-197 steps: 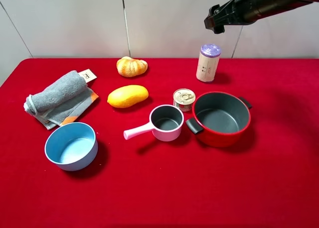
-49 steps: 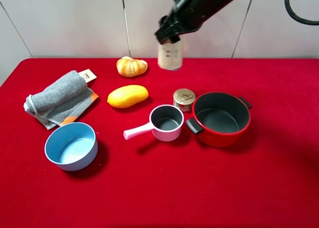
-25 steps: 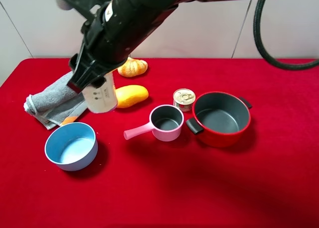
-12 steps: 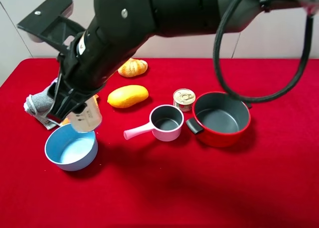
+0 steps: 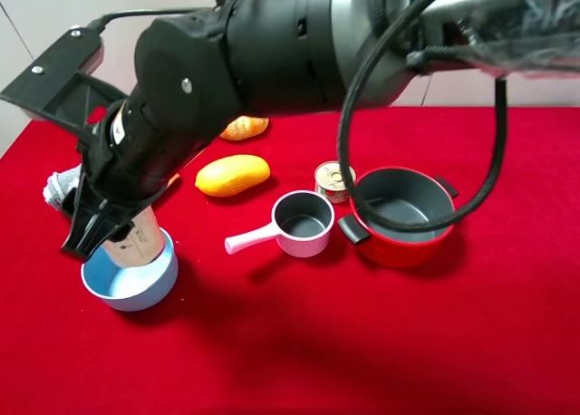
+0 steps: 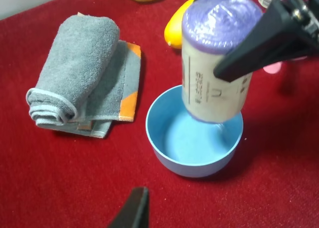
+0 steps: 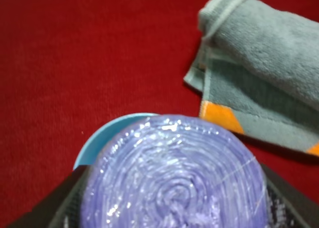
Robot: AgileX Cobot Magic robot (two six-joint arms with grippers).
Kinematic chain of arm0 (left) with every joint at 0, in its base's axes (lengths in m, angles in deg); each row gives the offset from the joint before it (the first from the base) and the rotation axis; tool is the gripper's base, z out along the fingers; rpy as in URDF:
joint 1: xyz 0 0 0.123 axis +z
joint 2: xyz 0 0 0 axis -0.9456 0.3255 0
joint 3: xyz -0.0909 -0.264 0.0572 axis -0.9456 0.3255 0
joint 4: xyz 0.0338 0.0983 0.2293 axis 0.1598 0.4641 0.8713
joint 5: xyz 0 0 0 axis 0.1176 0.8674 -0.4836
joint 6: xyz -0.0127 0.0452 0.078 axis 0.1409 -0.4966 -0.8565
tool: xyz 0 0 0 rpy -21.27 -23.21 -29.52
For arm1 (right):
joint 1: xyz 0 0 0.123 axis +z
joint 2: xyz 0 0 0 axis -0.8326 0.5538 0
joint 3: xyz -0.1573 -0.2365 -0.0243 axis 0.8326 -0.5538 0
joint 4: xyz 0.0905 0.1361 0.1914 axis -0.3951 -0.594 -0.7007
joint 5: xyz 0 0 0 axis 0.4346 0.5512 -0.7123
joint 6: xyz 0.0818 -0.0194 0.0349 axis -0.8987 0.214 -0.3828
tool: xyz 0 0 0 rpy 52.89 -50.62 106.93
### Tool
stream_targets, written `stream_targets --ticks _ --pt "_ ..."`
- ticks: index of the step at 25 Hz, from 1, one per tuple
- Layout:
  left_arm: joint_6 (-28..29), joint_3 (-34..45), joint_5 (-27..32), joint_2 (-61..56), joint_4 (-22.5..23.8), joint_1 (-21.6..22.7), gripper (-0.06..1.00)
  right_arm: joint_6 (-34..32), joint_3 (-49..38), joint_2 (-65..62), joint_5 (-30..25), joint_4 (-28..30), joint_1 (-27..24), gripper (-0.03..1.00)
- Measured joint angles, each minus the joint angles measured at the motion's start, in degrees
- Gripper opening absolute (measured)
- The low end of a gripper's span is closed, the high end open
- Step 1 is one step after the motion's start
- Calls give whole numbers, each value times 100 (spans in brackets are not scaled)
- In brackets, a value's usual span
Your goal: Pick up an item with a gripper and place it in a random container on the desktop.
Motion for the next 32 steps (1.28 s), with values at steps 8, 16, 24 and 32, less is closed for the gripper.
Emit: stream_targets --ticks 8,16,24,32 --pt "0 0 0 0 0 0 99 0 0 195 362 -18 109 46" --pt "0 0 0 0 0 0 99 68 74 455 555 -102 126 46" --pt "0 0 0 0 0 0 99 151 96 622 564 -149 126 46" --pt "0 0 0 0 10 0 99 174 96 790 605 -151 126 46"
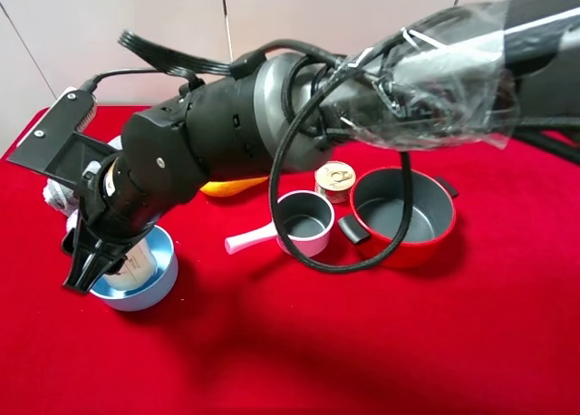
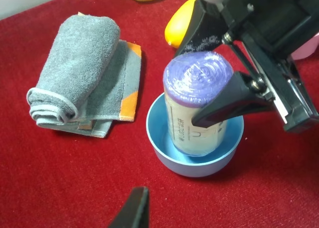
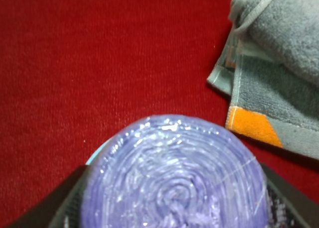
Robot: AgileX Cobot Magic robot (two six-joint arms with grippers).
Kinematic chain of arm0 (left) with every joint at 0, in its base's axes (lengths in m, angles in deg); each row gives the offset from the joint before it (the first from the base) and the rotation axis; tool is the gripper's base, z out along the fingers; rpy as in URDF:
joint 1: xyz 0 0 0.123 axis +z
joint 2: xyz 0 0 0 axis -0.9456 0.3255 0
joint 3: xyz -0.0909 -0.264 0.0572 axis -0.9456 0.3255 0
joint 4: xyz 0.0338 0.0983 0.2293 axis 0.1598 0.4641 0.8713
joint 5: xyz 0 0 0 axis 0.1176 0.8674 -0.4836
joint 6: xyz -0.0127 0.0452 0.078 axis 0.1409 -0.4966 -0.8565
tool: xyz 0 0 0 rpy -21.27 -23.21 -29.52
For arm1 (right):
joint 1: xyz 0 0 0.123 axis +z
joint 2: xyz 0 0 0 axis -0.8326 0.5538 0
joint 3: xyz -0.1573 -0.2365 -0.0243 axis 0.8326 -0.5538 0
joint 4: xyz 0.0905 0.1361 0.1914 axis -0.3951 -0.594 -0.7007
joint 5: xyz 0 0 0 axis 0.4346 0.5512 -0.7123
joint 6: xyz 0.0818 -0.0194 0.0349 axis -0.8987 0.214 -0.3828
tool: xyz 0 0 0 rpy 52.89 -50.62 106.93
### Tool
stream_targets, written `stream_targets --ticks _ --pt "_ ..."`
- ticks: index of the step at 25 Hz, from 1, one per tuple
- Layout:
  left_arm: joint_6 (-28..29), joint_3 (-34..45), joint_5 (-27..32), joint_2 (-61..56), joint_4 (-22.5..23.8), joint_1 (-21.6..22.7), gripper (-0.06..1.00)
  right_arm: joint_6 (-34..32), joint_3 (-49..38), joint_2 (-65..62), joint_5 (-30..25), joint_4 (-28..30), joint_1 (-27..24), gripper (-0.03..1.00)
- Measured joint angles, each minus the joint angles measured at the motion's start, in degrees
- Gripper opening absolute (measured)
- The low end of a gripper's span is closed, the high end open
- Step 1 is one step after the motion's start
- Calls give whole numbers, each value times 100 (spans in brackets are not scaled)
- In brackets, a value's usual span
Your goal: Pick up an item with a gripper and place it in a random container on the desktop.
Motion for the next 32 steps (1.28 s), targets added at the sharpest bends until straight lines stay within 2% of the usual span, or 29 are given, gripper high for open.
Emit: stream_targets --ticks 18,19,21,23,32 --pt "0 0 0 0 0 0 99 0 0 78 38 -44 0 46" --pt "0 0 0 0 0 0 99 0 0 78 38 -49 0 48" --pt "0 0 0 0 0 0 99 0 9 78 86 -62 0 59" --pt "0 0 0 0 0 0 99 0 28 78 108 -62 0 66" --pt "0 0 0 0 0 0 99 0 28 78 146 -62 0 69"
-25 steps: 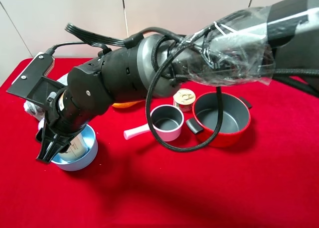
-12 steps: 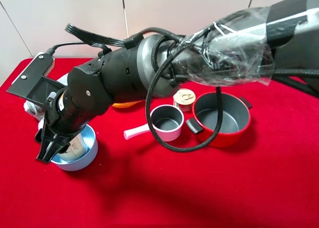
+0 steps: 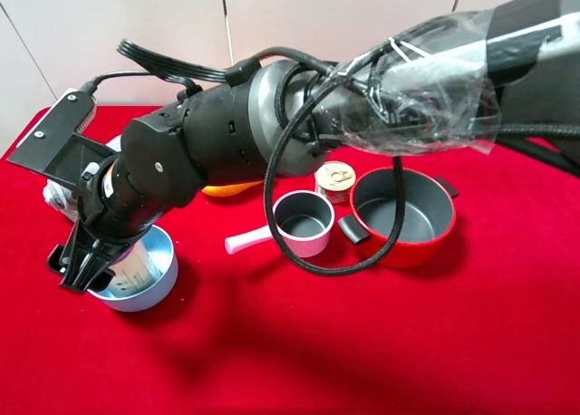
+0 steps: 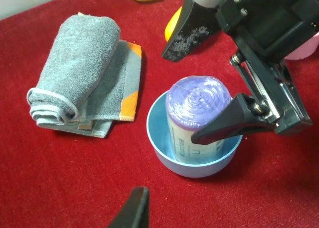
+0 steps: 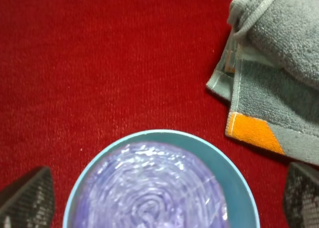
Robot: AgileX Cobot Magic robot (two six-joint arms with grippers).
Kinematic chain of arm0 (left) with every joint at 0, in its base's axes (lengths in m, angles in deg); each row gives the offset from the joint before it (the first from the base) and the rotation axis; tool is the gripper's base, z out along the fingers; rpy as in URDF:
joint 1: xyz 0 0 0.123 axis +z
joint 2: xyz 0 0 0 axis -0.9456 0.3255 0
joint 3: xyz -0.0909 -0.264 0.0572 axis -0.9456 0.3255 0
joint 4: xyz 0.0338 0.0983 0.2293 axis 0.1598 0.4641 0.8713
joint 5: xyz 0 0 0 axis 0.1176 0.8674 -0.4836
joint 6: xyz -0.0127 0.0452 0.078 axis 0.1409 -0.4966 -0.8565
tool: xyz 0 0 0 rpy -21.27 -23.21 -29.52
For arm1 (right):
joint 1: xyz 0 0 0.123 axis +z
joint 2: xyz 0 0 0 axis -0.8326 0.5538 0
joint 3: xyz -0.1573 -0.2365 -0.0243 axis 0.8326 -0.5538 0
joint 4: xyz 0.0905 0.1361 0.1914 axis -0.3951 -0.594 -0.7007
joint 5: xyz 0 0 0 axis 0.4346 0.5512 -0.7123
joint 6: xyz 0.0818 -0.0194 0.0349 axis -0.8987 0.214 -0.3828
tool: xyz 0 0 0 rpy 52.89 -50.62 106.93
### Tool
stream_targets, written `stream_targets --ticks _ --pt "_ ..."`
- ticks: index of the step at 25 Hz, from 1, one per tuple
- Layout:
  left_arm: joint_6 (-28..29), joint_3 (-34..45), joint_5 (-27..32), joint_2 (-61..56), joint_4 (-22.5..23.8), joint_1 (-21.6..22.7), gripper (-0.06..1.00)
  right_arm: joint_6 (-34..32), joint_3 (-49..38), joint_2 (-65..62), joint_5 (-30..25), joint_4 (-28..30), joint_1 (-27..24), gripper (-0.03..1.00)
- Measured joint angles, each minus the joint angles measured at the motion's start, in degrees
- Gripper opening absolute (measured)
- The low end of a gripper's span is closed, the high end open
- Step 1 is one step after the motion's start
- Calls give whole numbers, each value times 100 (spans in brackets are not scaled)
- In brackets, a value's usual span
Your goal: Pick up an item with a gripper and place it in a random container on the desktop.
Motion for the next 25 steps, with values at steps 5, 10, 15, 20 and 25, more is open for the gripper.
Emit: stream_targets --ticks 5,10,15,20,25 --pt "0 0 0 0 0 0 99 0 0 0 17 -6 0 69" --pt "0 0 0 0 0 0 99 0 0 0 22 0 0 69" --pt "0 0 0 0 0 0 99 0 0 0 -6 153 0 69" --pt "0 0 0 0 0 0 99 0 0 -189 -285 258 0 69" --pt "0 0 0 0 0 0 99 -61 6 -382 -763 362 -24 69"
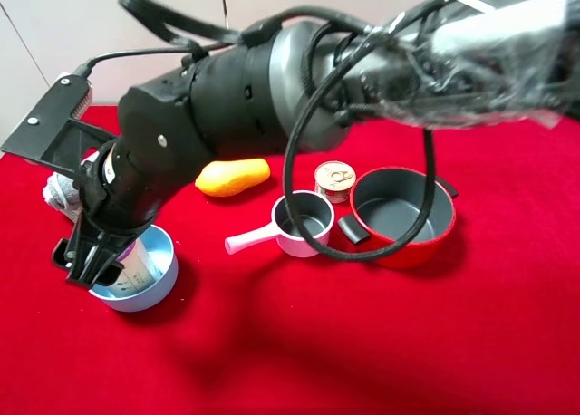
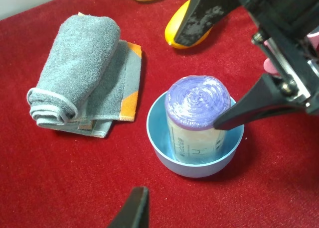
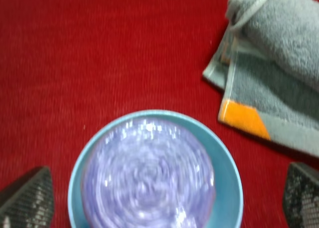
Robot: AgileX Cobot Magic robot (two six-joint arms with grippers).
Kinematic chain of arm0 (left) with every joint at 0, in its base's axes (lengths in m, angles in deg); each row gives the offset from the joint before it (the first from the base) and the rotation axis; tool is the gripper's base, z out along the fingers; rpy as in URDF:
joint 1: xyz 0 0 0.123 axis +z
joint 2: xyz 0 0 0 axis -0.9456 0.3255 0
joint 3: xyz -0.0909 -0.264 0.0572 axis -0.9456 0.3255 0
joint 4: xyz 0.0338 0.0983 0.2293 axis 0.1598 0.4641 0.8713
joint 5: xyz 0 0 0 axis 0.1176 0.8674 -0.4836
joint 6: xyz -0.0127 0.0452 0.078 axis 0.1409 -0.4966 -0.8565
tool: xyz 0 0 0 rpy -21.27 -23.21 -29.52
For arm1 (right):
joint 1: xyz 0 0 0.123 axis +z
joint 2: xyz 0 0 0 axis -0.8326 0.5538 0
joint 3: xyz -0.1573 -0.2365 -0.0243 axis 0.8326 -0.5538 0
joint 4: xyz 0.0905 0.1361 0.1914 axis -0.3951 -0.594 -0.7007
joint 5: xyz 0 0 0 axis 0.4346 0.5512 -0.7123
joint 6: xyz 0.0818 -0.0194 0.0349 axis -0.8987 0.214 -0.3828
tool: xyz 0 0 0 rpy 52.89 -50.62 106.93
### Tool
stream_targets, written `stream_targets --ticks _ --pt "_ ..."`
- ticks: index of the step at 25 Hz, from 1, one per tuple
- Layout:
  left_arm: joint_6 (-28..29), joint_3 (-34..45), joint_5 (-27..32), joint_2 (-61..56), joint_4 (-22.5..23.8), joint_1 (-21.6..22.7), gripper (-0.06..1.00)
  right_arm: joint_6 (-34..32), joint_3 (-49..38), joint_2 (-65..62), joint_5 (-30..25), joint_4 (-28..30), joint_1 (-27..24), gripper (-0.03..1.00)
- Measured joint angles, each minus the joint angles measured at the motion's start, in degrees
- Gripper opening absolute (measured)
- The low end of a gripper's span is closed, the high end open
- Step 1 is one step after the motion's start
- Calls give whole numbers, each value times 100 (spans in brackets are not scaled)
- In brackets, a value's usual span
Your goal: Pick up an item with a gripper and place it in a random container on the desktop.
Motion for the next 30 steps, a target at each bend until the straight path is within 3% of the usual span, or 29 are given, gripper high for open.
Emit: stream_targets --ticks 12,21,30 --pt "0 0 0 0 2 0 99 -550 0 -672 -1667 408 -167 69" --pt "0 0 0 0 2 0 99 -562 -30 -1179 -3374 428 -500 69" --pt "0 0 0 0 2 0 99 -569 -971 -2037 -3473 473 -788 69"
